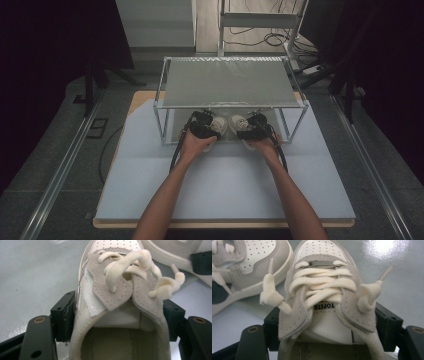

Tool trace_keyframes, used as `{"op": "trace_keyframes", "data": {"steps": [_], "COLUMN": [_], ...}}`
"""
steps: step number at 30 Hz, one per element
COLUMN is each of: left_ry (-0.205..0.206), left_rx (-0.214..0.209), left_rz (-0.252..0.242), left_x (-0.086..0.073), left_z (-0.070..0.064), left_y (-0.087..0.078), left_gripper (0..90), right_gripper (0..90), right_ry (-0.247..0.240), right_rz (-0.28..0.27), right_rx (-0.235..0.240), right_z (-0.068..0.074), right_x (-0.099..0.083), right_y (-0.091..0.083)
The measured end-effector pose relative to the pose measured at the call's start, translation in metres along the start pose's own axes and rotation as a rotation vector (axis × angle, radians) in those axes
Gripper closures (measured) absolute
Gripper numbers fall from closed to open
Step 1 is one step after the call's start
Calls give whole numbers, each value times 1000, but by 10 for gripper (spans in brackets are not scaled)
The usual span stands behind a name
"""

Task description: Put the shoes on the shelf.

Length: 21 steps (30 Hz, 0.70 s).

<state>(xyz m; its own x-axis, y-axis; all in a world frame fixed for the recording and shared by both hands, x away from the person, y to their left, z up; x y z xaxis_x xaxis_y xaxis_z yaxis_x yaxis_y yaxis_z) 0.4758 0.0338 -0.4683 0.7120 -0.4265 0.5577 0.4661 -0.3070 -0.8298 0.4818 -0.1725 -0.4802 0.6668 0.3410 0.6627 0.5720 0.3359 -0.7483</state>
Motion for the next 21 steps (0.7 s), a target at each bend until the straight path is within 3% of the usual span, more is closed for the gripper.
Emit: {"op": "trace_keyframes", "data": {"steps": [1, 2, 4, 6, 7, 8, 9, 11, 13, 14, 15, 16, 17, 18, 20, 21], "left_ry": [2, -25, 52, 22, 42, 65, 53, 13, 11, -24, -33, -108, -100, -136, -126, -167], "left_rx": [4, 12, 10, 12, 12, 9, 6, 5, -2, -4, -1, -19, -21, -35, -48, -53], "left_rz": [1, 1, 8, 5, 5, 5, 5, 4, -2, -19, -36, -54, -60, -67, -78, -90], "left_x": [1, 2, 4, 2, 3, 3, 2, 1, 0, -2, -3, -5, -6, -8, -12, -15], "left_z": [0, -3, 2, 0, 1, 3, 3, 1, 2, 0, 0, -5, -4, -5, -3, -5], "left_y": [0, 1, 2, 3, 3, 3, 3, 4, 3, 1, -2, -3, -5, -9, -15, -19], "left_gripper": [287, 287, 286, 282, 282, 280, 277, 272, 267, 267, 269, 269, 266, 265, 265, 265], "right_gripper": [264, 264, 261, 253, 253, 252, 254, 254, 252, 247, 243, 237, 231, 229, 230, 233], "right_ry": [-6, -15, -5, -6, -6, 24, -3, 11, 11, 9, 13, 16, 14, 12, 6, -18], "right_rz": [5, 4, 1, 1, 1, 19, 2, -6, -9, -11, -13, -16, -18, -21, -44, -58], "right_rx": [-9, -19, -21, -32, -32, -41, -36, -43, -45, -45, -46, -45, -49, -45, -41, -47], "right_z": [0, 1, 3, 3, 3, 5, 4, 4, 5, 5, 5, 6, 5, 6, 6, 5], "right_x": [1, 2, 4, 3, 3, 3, 2, 2, 2, 2, 1, 1, -1, -2, -6, -8], "right_y": [2, 4, 6, 8, 8, 7, 8, 7, 5, 4, 1, -1, -4, -6, -14, -17]}}
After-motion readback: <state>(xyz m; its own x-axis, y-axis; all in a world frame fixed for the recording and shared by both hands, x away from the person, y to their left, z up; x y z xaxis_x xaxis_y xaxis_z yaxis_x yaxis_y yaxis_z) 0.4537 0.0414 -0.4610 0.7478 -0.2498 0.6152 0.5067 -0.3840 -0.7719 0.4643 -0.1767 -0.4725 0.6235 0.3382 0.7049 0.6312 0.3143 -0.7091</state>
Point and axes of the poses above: each handheld gripper's, and its own axes: y roughly forward along the jaws, x roughly out of its top, z roughly to its left, the point moved 2 cm from there along y, roughly forward along the jaws, and after that the axes turned 2 degrees about -y, right-handed, at the moved point
